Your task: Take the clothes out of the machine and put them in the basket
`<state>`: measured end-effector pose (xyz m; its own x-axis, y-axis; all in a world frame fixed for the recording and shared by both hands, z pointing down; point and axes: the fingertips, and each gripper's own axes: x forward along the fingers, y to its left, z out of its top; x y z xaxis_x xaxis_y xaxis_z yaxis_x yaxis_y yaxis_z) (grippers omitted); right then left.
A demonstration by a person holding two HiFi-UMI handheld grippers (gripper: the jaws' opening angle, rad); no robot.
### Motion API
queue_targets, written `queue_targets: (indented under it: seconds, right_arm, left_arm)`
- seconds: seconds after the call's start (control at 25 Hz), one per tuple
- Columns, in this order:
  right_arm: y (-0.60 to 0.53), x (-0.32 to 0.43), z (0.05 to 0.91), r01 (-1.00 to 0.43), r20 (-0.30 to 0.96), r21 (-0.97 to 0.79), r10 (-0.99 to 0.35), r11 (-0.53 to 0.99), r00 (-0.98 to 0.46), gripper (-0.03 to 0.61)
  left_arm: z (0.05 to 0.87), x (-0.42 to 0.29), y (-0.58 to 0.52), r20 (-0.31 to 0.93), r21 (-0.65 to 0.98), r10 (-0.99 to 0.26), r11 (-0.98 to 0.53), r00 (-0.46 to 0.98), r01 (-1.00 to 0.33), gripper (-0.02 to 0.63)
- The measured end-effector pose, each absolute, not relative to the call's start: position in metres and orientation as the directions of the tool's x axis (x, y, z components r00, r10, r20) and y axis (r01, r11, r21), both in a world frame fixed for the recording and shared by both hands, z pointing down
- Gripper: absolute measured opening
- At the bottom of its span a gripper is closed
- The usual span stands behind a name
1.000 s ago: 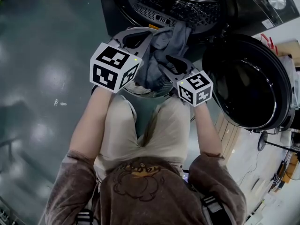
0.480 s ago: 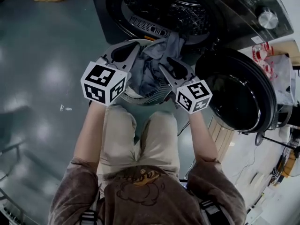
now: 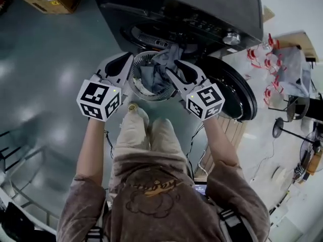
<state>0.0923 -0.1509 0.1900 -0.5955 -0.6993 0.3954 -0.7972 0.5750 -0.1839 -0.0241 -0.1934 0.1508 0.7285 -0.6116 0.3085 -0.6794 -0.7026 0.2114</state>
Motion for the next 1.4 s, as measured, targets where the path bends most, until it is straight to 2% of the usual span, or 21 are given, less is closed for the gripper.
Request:
queue_targets:
  seconds: [0.32, 0.52, 0.64, 0.8, 0.96, 1.4]
  right_arm:
    - [-0.136, 0.081, 0.012, -0.802, 0.363, -0.203, -0.718, 0.562, -0.594, 0.16]
    - [-0.126, 0.063, -0.066, -0.789, 0.28, -0.211, -0.738, 0.577, -0.614, 0.151]
    - [-0.123, 0.061, -0.101, -0.787, 0.231, -0.19, -0.752, 0.587, -0.617, 0.12]
    - [-0.117, 0.071, -0.126, -0.799, 0.19, -0.159, -0.776, 0.58, -0.601, 0.093]
    - [-0.114, 0.089, -0.139, -0.816, 0.128, -0.131, -0.807, 0.563, -0.577, -0.001]
    - [-0.104, 0.132, -0.119, -0.825, 0.107, -0.135, -0.82, 0.549, -0.563, -0.002]
  left_arm:
    - [-0.023, -0.034, -0.164, 0.289, 0.21, -0.57, -0.746, 0.769, -0.632, 0.006]
    - [-0.088, -0.042, -0.147, 0.249, 0.216, -0.532, -0.784, 0.809, -0.582, 0.008]
    - [-0.113, -0.036, -0.142, 0.207, 0.207, -0.515, -0.808, 0.832, -0.551, 0.008]
    - [-0.131, -0.022, -0.137, 0.162, 0.185, -0.495, -0.835, 0.854, -0.519, 0.008]
    - [-0.136, -0.012, -0.133, 0.125, 0.171, -0.46, -0.863, 0.879, -0.476, 0.007]
    - [-0.127, 0.024, -0.141, 0.064, 0.163, -0.487, -0.856, 0.871, -0.491, 0.006]
